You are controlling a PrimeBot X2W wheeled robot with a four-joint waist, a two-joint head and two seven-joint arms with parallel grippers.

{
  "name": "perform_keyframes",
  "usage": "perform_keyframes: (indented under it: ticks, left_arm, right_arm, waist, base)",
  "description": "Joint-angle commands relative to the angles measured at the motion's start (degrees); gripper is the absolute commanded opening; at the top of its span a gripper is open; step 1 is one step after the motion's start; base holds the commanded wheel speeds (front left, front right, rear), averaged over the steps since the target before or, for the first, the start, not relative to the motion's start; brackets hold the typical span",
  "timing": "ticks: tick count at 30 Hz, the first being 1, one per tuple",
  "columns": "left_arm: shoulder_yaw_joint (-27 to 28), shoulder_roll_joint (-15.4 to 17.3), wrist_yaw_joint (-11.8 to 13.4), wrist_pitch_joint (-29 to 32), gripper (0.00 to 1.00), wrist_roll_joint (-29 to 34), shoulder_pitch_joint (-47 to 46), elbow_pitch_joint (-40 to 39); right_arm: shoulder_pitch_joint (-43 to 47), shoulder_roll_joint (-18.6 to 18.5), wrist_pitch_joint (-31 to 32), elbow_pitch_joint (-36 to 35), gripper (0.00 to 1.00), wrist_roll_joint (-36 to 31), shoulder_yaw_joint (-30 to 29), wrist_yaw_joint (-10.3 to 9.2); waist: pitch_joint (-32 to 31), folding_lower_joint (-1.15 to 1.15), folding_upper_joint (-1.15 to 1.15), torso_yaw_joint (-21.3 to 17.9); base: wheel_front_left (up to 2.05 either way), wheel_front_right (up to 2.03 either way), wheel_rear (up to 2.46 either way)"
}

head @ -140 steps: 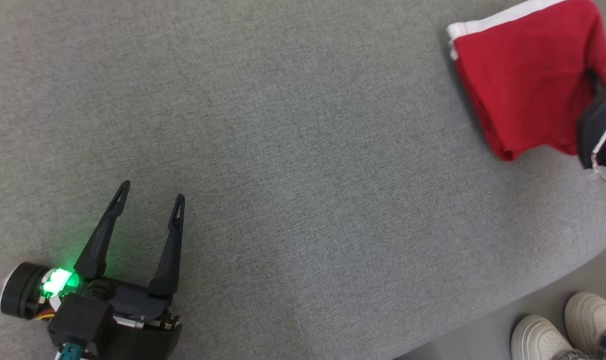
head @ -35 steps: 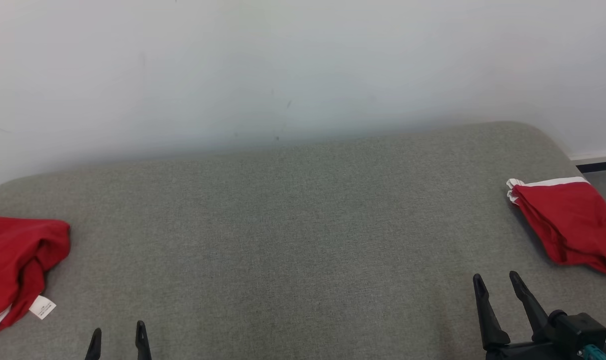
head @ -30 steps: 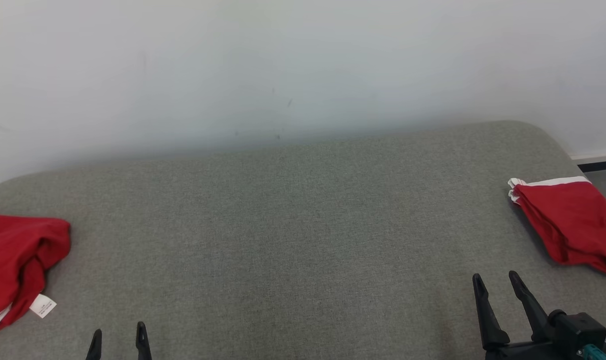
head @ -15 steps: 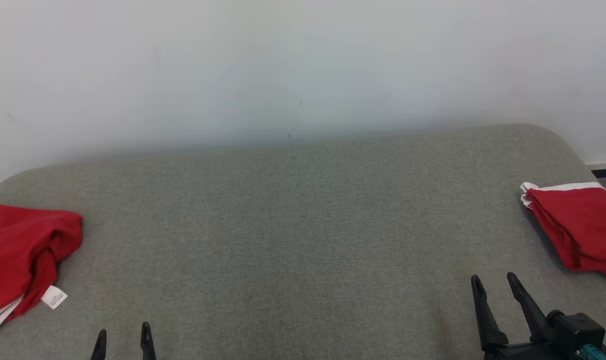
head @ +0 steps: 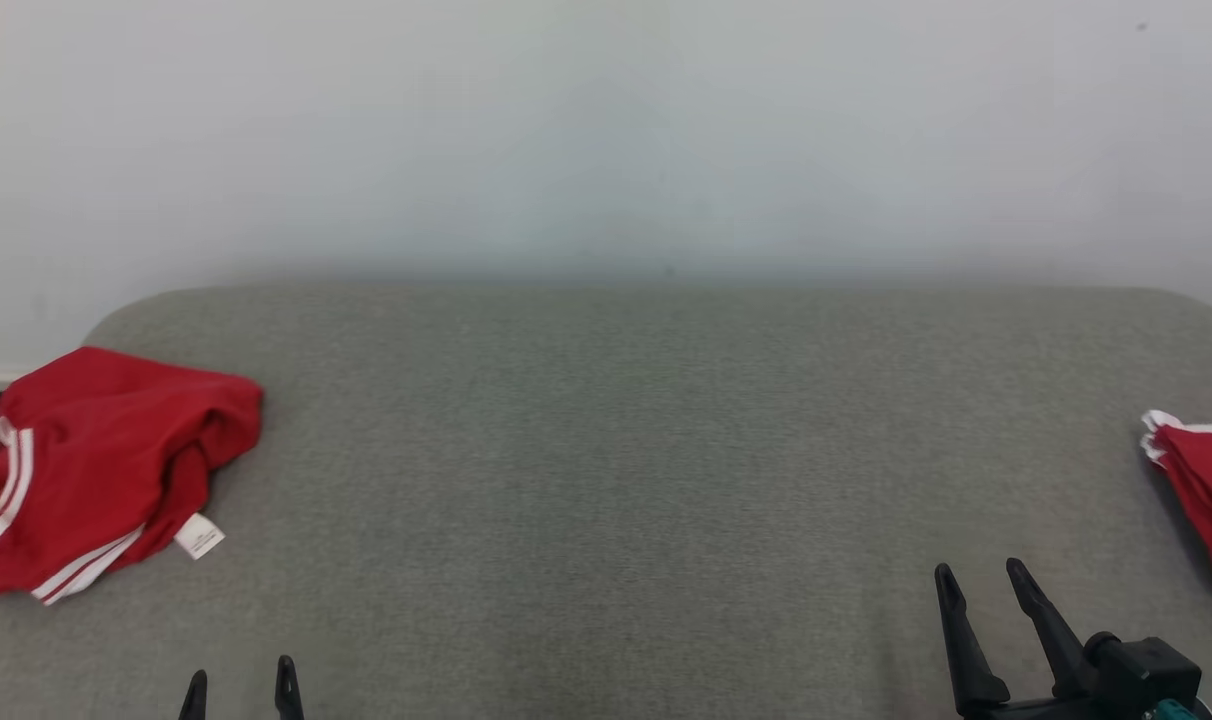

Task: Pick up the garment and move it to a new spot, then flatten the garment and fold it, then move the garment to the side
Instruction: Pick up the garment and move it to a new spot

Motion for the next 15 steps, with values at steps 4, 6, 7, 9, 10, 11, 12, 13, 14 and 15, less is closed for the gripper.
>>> perform_keyframes:
  ticks: [4,6,7,9,10,11,12,13,14,15]
  left_arm:
    - [1.17,0.01,-0.69,-0.19,1.00,0.71,0.99,-0.13]
    - [1.71,0.03,-1.02,-0.19,1.00,0.78,1.27,-0.09]
    - [1.83,0.03,-1.03,-0.20,1.00,0.89,1.36,-0.06]
    - [2.00,0.02,-1.13,-0.19,1.00,1.21,1.56,-0.07]
    - [2.26,0.04,-1.16,-0.19,1.00,1.26,1.67,-0.11]
    - [2.23,0.02,-1.32,-0.19,1.00,1.33,1.64,-0.04]
    - [2.47,0.02,-1.39,-0.20,1.00,1.36,1.65,-0.01]
    - [2.51,0.01,-1.50,-0.19,1.00,1.42,1.59,0.03]
    - [2.72,0.02,-1.48,-0.20,1.00,1.45,1.61,0.05]
    - [2.86,0.01,-1.50,-0.19,1.00,1.47,1.65,0.08]
  right_arm:
    - [0.77,0.35,-0.15,0.27,1.00,0.32,0.23,-0.13]
    - [0.72,0.50,-0.09,0.38,1.00,0.34,0.56,-0.13]
    - [0.67,0.53,-0.11,0.44,1.00,0.34,0.64,-0.13]
    - [0.70,0.74,-0.16,0.52,1.00,0.34,0.81,-0.13]
    - [0.70,0.85,-0.15,0.50,1.00,0.26,1.07,-0.13]
    - [0.80,0.89,-0.15,0.49,1.00,0.25,1.00,-0.13]
    - [0.80,0.96,-0.13,0.46,1.00,0.19,1.23,-0.13]
    - [0.84,0.94,-0.18,0.50,1.00,0.24,1.17,-0.13]
    - [0.82,1.01,-0.18,0.58,1.00,0.33,1.32,-0.13]
    - [0.80,1.05,-0.21,0.63,1.00,0.38,1.42,-0.13]
  waist:
    - [-0.33,0.00,0.00,6.29]
    - [-0.39,0.00,0.00,8.01]
    - [-0.44,0.00,0.00,8.85]
    - [-0.54,0.00,0.00,10.55]
    - [-0.59,0.00,0.00,11.31]
    - [-0.62,0.00,0.00,12.15]
    - [-0.66,0.00,0.00,12.83]
    - [-0.68,0.00,0.00,13.62]
    - [-0.71,0.00,0.00,14.25]
    - [-0.73,0.00,0.00,14.95]
  base:
    - [0.00,0.00,0.00]
    - [0.00,0.00,0.00]
    - [0.00,0.00,0.00]
    - [0.00,0.00,0.00]
    - [0.00,0.00,0.00]
    - [0.00,0.00,0.00]
    - [0.00,0.00,0.00]
    - [0.00,0.00,0.00]
    - [0.00,0.00,0.00]
    - [0.00,0.00,0.00]
